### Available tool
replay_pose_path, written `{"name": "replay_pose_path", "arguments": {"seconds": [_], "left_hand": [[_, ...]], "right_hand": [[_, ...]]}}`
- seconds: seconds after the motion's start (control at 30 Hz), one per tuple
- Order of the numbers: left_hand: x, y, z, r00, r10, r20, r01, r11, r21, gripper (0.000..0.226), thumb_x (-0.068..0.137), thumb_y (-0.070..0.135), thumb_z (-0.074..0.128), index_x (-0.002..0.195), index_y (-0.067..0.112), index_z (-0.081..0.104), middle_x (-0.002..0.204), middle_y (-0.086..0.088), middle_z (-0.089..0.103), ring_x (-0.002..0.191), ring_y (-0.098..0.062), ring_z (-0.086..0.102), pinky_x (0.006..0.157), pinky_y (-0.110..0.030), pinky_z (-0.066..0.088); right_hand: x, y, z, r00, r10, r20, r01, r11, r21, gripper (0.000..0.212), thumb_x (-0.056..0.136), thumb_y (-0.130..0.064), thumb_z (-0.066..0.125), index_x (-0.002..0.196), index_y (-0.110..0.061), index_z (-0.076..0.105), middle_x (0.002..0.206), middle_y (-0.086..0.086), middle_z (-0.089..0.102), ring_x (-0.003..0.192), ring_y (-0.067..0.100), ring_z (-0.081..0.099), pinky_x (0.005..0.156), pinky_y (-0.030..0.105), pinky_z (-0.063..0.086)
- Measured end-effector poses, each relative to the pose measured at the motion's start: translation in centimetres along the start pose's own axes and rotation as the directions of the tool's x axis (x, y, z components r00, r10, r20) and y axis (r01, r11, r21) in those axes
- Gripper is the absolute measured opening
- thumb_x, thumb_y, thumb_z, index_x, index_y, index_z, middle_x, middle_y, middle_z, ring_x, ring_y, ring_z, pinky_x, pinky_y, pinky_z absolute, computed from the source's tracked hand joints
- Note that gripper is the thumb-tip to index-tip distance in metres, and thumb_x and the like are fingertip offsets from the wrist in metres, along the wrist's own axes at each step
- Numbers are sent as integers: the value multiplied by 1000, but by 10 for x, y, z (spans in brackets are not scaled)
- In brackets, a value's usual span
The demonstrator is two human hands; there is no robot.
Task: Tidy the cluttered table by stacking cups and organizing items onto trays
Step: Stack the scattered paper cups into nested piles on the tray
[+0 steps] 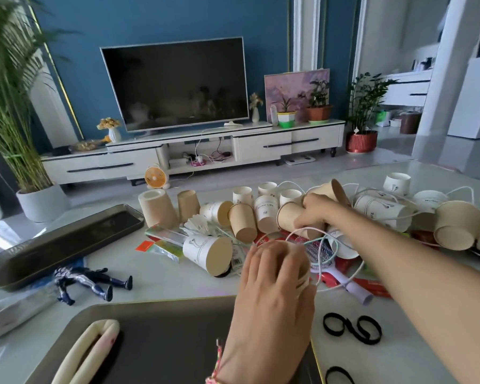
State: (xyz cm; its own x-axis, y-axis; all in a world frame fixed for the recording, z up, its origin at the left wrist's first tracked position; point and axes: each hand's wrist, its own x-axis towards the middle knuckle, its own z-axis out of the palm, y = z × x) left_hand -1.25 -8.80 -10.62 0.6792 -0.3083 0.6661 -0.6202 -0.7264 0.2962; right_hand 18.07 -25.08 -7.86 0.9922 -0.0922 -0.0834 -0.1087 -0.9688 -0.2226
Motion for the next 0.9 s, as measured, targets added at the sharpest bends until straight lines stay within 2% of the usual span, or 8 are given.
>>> {"name": "replay_pose_path", "arguments": {"seconds": [0.17, 0.27, 0.37, 0.47, 0.57, 0.63, 0.8, 0.9], "left_hand": [[6, -1, -11, 952, -273, 136, 283, 957, -59, 88, 80, 65, 46, 144, 35, -6, 147, 20, -5, 134, 1, -6, 117, -33, 5], [2, -5, -23, 910, -391, 139, 415, 862, -290, 95, 66, 78, 33, 144, 39, -6, 145, 31, -4, 135, 8, -2, 111, -20, 7], [-3, -13, -32, 901, -427, 79, 426, 833, -353, 87, 71, 71, 29, 146, 36, 2, 147, 23, 7, 130, 14, -2, 108, -15, 2], [5, -9, -37, 881, -466, 84, 426, 702, -571, 80, 74, 66, 30, 145, 37, 9, 151, 18, 17, 137, 8, 12, 115, -23, 13], [13, 0, -37, 877, -473, 80, 379, 582, -719, 70, 77, 59, 32, 142, 41, 13, 127, 37, 36, 112, 31, 31, 92, 2, 28], [17, 3, -35, 873, -484, 61, 361, 557, -748, 65, 80, 55, 32, 141, 42, 15, 105, 53, 35, 96, 39, 32, 76, 10, 27], [26, 5, -26, 891, -454, -12, 322, 652, -686, 58, 80, 55, 31, 131, 32, 44, 138, 14, 41, 132, 1, 31, 111, -23, 27], [27, 4, -23, 911, -411, -41, 313, 751, -582, 59, 81, 53, 30, 129, 23, 49, 140, 7, 39, 135, -2, 28, 107, -9, 21]], "right_hand": [[-17, -1, -12, 955, -29, -295, -3, 994, -109, 62, 68, -51, 64, 116, -18, 43, 99, 6, 62, 79, 24, 56, 74, 31, 45], [-48, -7, -33, 864, -36, -502, 183, 952, 247, 72, 74, -41, 67, 134, -19, 33, 119, 11, 55, 92, 27, 54, 67, 29, 39], [-103, -12, -39, 861, -87, -501, 468, 522, 713, 75, 71, -39, 73, 133, -27, 33, 117, 5, 60, 92, 20, 60, 75, 37, 50], [-165, -15, -12, 821, -247, -514, 566, 243, 788, 75, 63, -40, 76, 125, -38, 35, 98, -7, 69, 87, 11, 68, 73, 24, 55], [-188, -16, 12, 762, -276, -586, 643, 436, 630, 80, 69, -43, 77, 128, -42, 24, 107, -50, 46, 101, -26, 46, 78, -4, 36], [-193, -15, 20, 803, -294, -518, 590, 508, 627, 85, 72, -40, 73, 136, -39, 18, 118, -40, 45, 105, -25, 43, 78, -6, 33], [-195, -7, 23, 827, -349, -441, 561, 447, 697, 64, 78, -33, 65, 131, -39, 29, 123, -19, 52, 111, -14, 47, 87, 1, 37], [-192, -7, 19, 822, -333, -462, 567, 398, 721, 53, 90, -17, 58, 133, -40, 36, 130, -19, 47, 118, -14, 41, 94, 4, 34]]}}
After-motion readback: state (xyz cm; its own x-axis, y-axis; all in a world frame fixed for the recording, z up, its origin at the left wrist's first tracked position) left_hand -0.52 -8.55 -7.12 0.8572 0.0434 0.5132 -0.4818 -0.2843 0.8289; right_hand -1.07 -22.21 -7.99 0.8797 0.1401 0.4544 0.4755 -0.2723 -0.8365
